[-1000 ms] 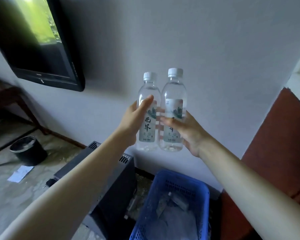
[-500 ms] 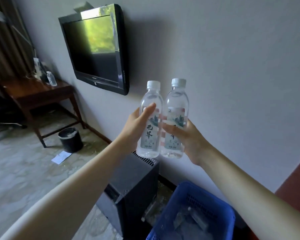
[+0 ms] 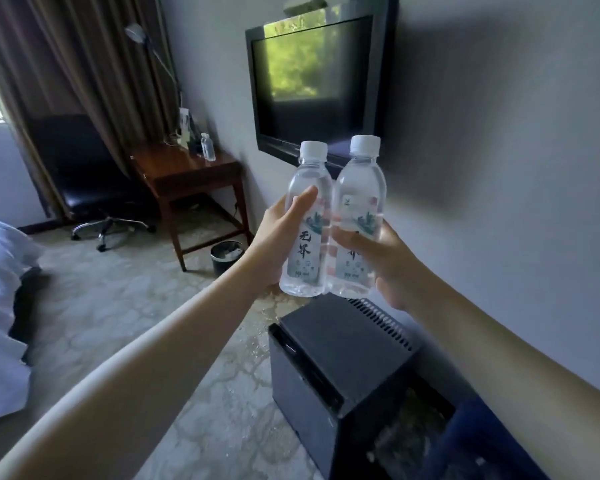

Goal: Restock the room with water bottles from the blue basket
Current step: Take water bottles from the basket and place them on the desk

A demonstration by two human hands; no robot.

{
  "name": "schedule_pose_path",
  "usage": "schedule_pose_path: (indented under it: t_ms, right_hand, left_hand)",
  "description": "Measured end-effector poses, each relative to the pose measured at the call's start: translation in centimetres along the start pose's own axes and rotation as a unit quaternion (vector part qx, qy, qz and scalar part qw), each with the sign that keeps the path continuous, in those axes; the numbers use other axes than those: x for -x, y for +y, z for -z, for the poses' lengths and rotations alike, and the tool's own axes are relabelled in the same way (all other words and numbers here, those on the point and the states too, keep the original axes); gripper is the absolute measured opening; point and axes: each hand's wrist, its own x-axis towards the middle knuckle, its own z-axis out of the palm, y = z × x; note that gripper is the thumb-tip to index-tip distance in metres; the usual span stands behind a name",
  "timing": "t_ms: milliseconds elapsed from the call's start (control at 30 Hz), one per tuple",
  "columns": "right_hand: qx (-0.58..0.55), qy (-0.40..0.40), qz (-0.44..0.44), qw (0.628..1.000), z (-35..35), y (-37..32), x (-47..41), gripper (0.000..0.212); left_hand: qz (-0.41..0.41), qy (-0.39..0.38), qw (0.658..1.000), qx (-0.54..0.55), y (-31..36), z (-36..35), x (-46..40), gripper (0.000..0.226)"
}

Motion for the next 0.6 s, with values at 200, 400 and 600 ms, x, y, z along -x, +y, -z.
schedule_pose_path:
  t_ms: [200,400,600]
  right_hand:
    - [-0.018,-0.039,-0.022,0.999,-8.4,2.7,-7.8,0.030]
    - [-0.034,-0.079,-0.060,0.994,-13.2,6.0,-15.4,0.033]
    - [-0.038,-0.127,-0.073,0.988,-16.3,9.4,-24.2,0.030]
  left_hand:
    - [0.022,0.049,0.999,0.003,-2.1,10.8,-2.9,0.031]
    - [0.043,0.097,0.994,0.018,-5.2,18.7,-6.6,0.037]
    - [0.059,0.136,0.989,0.025,-8.0,25.4,-12.3,0.048]
